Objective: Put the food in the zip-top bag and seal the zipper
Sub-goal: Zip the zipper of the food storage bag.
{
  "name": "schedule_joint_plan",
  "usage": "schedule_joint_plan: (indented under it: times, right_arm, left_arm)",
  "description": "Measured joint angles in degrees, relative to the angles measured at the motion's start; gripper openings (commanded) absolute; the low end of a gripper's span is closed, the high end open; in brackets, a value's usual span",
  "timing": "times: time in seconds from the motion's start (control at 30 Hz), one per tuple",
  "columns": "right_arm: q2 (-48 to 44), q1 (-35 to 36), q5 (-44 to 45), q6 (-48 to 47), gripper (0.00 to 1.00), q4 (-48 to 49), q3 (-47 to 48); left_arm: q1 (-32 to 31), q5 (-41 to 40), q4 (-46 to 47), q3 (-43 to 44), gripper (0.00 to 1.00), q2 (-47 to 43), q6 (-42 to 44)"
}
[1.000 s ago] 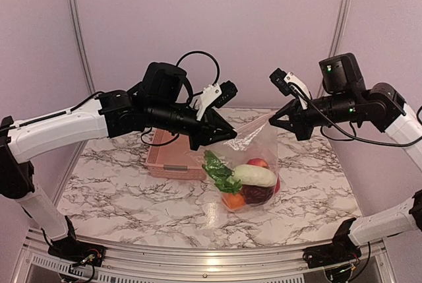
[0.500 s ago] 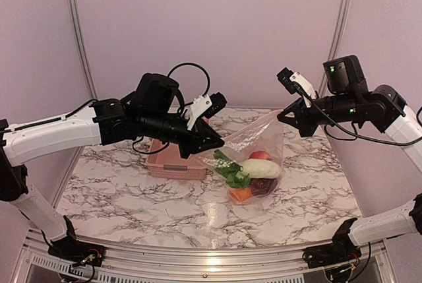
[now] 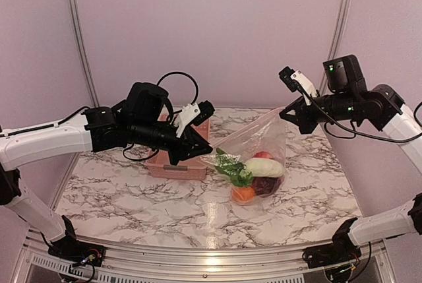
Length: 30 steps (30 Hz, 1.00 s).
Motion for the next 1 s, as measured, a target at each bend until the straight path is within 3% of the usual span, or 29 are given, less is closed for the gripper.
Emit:
schedule_joint_plan:
  times: [1.0]
  right_arm:
    - [4.0, -0.3, 3.3, 0.2, 0.00, 3.3, 0.0]
  left_arm:
    - [4.4, 1.8, 0.0, -4.2, 0.08, -1.6, 0.0]
